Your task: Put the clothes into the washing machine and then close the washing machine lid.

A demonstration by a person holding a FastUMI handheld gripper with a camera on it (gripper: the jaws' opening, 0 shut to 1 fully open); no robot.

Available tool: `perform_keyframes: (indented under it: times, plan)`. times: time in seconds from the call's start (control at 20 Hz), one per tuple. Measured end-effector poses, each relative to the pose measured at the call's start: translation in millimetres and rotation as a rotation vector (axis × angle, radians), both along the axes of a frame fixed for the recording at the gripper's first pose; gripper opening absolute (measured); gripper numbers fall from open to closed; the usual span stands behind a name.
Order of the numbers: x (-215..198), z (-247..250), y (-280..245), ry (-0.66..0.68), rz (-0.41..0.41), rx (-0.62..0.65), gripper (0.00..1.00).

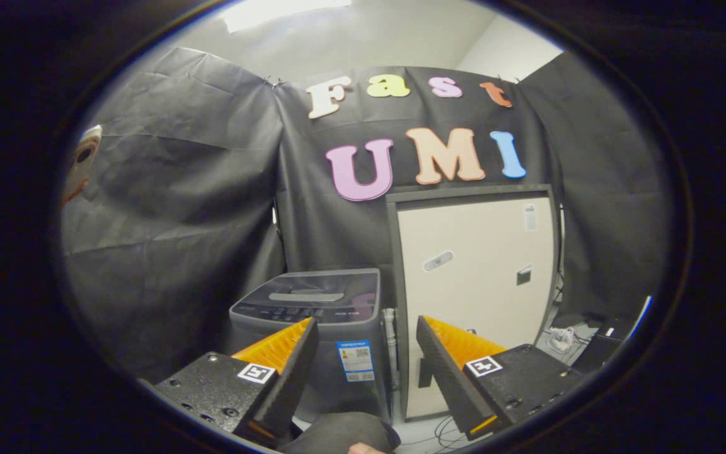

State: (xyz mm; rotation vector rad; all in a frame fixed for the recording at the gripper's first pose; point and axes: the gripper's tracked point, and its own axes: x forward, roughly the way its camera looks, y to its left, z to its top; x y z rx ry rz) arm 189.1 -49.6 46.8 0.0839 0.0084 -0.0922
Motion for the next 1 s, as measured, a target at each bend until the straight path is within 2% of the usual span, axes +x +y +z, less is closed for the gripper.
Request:
perform_keyframes:
  times: [0.2, 0.45, 0.65, 1.0]
  plan:
    - [-22, -30, 1, 0.036, -0.018, 0.036, 0.94]
    - [-30, -19, -5, 0.012, -0.019, 0.069, 0.94]
    - [-25, -21, -2, 0.023, -0.023, -0.034, 0.95]
    - [-26, -14, -3, -0.009, 0.005, -0.116, 0.95]
